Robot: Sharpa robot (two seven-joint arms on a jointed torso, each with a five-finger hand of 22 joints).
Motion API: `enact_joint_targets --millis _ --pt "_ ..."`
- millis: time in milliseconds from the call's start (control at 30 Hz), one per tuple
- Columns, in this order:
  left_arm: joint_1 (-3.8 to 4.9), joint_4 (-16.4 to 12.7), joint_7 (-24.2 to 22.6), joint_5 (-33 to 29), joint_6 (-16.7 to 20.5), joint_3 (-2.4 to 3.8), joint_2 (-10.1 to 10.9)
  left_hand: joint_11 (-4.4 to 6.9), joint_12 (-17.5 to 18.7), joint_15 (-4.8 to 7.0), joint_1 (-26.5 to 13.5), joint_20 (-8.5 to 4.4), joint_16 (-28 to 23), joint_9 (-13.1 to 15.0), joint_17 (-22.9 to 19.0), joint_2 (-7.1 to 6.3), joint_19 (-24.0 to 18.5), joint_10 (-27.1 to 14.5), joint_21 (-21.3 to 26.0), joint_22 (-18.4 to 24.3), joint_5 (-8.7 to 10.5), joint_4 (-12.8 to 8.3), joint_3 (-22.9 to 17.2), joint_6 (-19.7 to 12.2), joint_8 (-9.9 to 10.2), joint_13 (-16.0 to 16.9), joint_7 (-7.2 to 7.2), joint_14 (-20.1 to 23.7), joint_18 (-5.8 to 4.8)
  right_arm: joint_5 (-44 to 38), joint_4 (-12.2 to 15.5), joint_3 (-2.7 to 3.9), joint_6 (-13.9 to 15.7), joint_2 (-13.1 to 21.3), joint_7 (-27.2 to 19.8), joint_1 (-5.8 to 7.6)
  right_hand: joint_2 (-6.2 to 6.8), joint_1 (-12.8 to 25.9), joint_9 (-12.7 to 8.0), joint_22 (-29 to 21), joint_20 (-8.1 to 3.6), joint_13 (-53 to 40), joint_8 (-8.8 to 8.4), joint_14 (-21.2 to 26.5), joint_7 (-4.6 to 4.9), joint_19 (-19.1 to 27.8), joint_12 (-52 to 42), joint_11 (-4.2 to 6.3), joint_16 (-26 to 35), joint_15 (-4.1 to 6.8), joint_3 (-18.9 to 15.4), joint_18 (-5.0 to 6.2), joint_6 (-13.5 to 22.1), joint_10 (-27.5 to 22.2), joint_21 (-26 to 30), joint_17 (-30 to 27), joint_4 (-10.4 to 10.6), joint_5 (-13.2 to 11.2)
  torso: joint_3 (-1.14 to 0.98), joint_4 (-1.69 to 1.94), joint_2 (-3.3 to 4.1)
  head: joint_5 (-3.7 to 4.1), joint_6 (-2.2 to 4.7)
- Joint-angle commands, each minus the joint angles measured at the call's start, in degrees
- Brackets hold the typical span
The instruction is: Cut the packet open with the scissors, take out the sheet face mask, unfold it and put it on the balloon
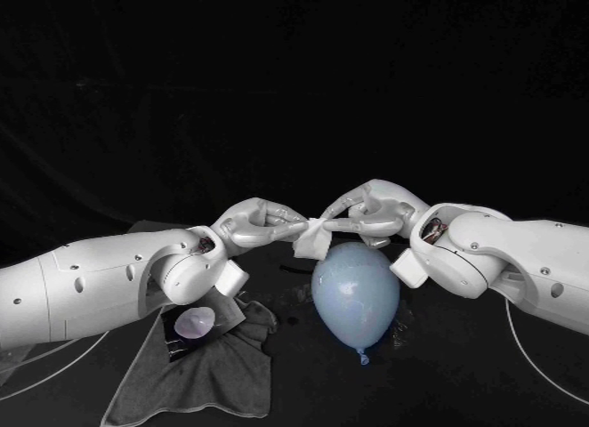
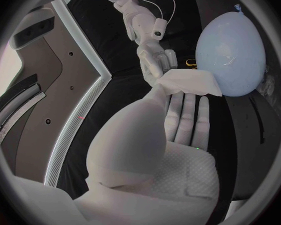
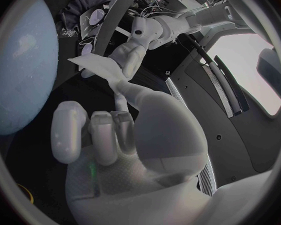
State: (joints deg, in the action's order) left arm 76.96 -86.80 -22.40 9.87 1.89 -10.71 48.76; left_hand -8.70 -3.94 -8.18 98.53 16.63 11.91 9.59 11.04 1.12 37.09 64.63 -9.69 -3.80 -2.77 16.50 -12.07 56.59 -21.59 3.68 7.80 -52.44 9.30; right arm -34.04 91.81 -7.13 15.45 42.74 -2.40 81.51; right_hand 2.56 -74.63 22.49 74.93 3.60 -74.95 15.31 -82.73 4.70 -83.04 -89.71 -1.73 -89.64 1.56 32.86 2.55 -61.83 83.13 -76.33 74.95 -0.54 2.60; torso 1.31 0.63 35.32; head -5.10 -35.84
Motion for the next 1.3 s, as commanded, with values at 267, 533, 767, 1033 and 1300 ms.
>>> enact_joint_targets --millis 267,533,767,1033,1300 --pt "0.04 -0.36 -0.45 -5.11 -3.00 0.08 0.09 0.32 0.36 0.28 -1.40 0.11 -0.46 1.62 0.32 -0.74 0.61 1.23 0.04 0.01 -0.01 -0.04 -4.32 -0.33 -1.19 -0.12 -0.27 -0.89 0.55 -2.85 -0.80 -0.07 0.30 -0.35 1.13 -0.05 -0.57 0.26 5.70 9.80 -0.39 -15.05 0.72 -7.27 0.10 -0.07 -0.29 1.30 -0.36 1.50 0.37 0.49 0.02 6.87 0.13 15.05 -0.35 0.19 0.01 0.02 -0.01 -0.13 -0.09" --pt "0.04 -0.55 0.34 -6.87 -4.10 0.08 0.08 0.95 0.36 0.81 -3.74 0.13 -0.90 3.49 0.88 -2.82 4.69 1.85 -1.11 -0.44 0.00 -0.27 -9.52 -1.11 -2.48 -0.10 0.91 -1.55 -0.41 -5.29 -1.80 -0.12 2.03 -0.85 1.85 -0.06 -0.58 0.27 5.71 9.81 -0.39 -15.05 0.73 -7.27 0.10 -0.08 -0.29 1.30 -0.36 1.50 0.38 0.49 0.03 6.87 0.11 15.05 -0.36 0.19 -0.01 0.03 -0.01 -0.12 -0.23" --pt "0.05 -0.51 1.46 -7.72 -4.31 0.08 0.09 0.99 0.34 0.84 -5.60 -0.06 -1.04 4.50 1.31 -3.58 7.52 2.03 -2.36 -0.81 -0.04 -0.24 -11.82 -1.81 -3.18 -0.07 1.66 -1.68 -0.18 -7.87 -1.84 -0.14 3.86 -1.12 2.10 -0.06 -0.58 0.29 5.74 9.80 -0.39 -15.05 0.75 -7.27 0.11 -0.06 -0.29 1.29 -0.36 1.50 0.40 0.49 0.07 6.87 0.15 15.05 -0.37 0.19 0.00 0.04 -0.01 -0.09 -0.44" --pt "0.05 -0.43 2.70 -8.01 -3.49 0.07 0.21 1.18 0.22 1.25 -8.83 -0.28 -0.23 5.67 2.25 -4.13 10.77 2.86 -3.85 -1.19 0.00 0.01 -13.19 -2.27 -4.12 0.01 1.58 -2.95 1.11 -8.48 -1.50 -0.14 4.73 -0.92 2.03 -0.06 -0.57 0.29 5.76 9.81 -0.38 -15.05 0.77 -7.27 0.11 -0.08 -0.29 1.29 -0.36 1.50 0.43 0.49 0.11 6.87 0.12 15.05 -0.40 0.19 -0.02 0.03 0.02 -0.11 -0.57" --pt "0.06 -0.35 4.01 -8.16 -2.58 0.07 0.25 1.08 0.30 1.63 -13.45 -1.27 0.83 6.22 3.31 -4.06 14.18 2.52 -5.09 -1.33 0.01 0.28 -13.30 -2.93 -4.24 0.03 1.81 -4.62 1.38 -8.20 -1.02 -0.14 4.87 -0.71 1.89 -0.06 -0.57 0.28 5.79 9.82 -0.38 -15.05 0.80 -7.27 0.10 -0.08 -0.29 1.29 -0.36 1.49 0.45 0.49 0.13 6.87 0.12 15.05 -0.43 0.20 -0.03 -0.02 0.00 -0.12 -0.67"
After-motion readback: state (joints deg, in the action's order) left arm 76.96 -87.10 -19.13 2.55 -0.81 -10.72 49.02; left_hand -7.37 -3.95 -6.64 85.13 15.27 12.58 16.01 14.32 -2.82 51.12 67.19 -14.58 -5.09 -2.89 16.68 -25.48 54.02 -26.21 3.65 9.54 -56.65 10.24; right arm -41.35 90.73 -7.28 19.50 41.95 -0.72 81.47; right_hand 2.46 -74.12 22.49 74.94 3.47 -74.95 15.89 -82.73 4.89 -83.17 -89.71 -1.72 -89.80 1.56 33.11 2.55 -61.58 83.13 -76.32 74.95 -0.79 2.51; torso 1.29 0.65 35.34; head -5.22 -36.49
